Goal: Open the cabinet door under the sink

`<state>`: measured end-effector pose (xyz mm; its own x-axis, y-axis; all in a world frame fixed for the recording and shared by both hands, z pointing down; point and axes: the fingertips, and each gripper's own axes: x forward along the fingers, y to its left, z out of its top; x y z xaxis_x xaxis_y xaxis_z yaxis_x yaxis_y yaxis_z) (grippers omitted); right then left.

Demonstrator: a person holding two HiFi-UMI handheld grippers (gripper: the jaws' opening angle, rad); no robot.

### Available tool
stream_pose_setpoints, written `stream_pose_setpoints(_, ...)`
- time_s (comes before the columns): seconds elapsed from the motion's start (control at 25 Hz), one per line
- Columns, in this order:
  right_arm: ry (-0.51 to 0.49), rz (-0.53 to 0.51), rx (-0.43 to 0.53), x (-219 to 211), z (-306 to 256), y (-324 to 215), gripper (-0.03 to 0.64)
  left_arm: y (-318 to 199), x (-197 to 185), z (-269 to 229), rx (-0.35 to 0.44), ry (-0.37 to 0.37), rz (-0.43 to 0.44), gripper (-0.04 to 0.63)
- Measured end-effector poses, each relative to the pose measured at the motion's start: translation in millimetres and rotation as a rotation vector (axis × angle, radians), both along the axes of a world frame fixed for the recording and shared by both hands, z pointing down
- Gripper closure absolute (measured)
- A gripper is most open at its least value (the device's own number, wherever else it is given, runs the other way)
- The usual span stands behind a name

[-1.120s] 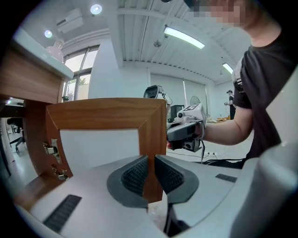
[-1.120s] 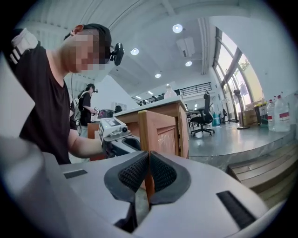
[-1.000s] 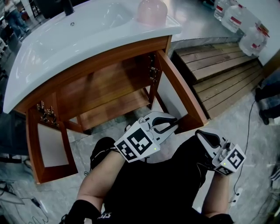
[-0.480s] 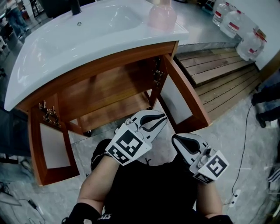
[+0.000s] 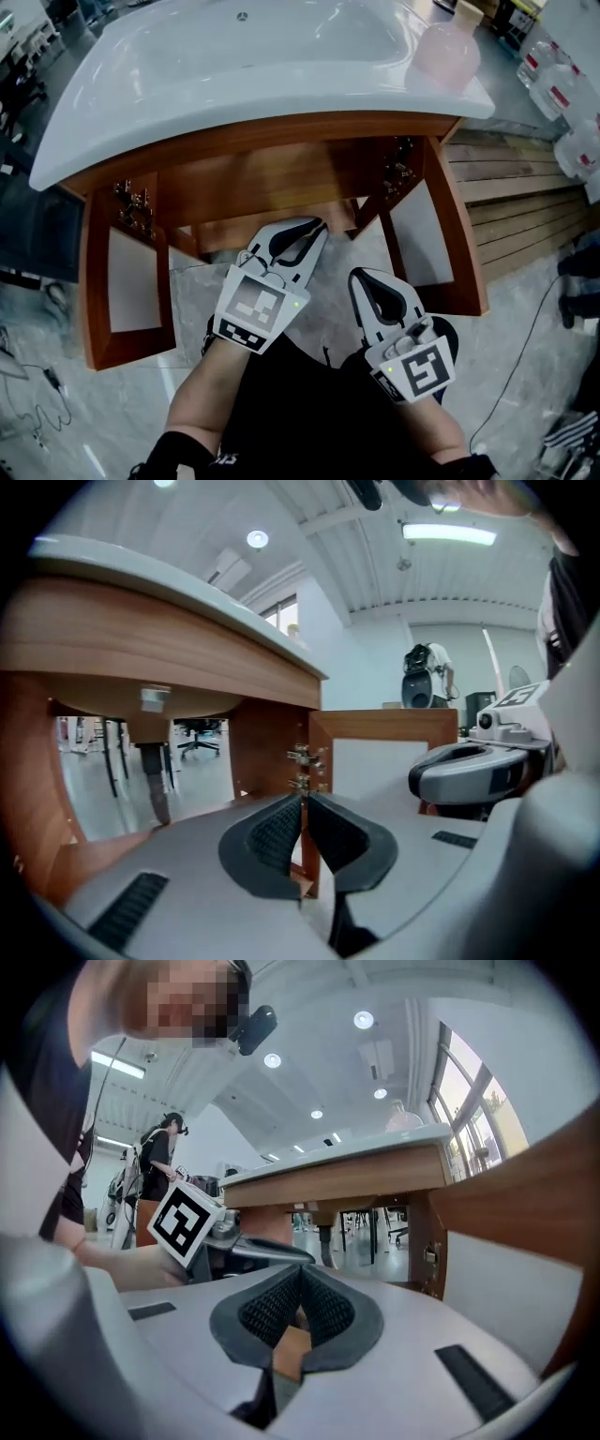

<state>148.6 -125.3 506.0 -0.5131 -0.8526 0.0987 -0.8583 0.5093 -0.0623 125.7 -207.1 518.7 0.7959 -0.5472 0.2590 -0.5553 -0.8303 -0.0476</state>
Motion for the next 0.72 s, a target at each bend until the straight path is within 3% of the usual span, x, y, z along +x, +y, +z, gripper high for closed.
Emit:
stream_pose_setpoints(0.08, 0.007, 0.0, 0.028, -5.4, -20.4, -8.4, 0.603, -4.7, -10.1, -12.2, -0.027, 0.014, -0.066, 0.56)
stream_pose_setpoints(0.16, 0.006, -0.015, 0.046, -8.8, -50.4, -13.5, 0.603, -1.5, -11.1, -32.7, -0.058, 0.012, -0.076, 0.56)
stream_pose_setpoints(0.32, -0.044, -0.023, -0.046, 2.8, -102.5, -6.7, 0.603, 16.6, -10.0, -81.6, -0.126, -0.027, -0.07, 0.56)
stream_pose_setpoints(0.48, -0.033, -0.005, -0.158, 24.1, -159.3, 6.4, 0.604, 31.0, -17.6, -154.8, -0.145, -0.03, -0.119, 0.56)
stream_pose_setpoints(0.72, -0.026, -0.038, -0.213, 17.5, -272.5, 16.9, 0.604, 56.0, -32.0, -266.8, -0.199, -0.021, -0.182, 0.56)
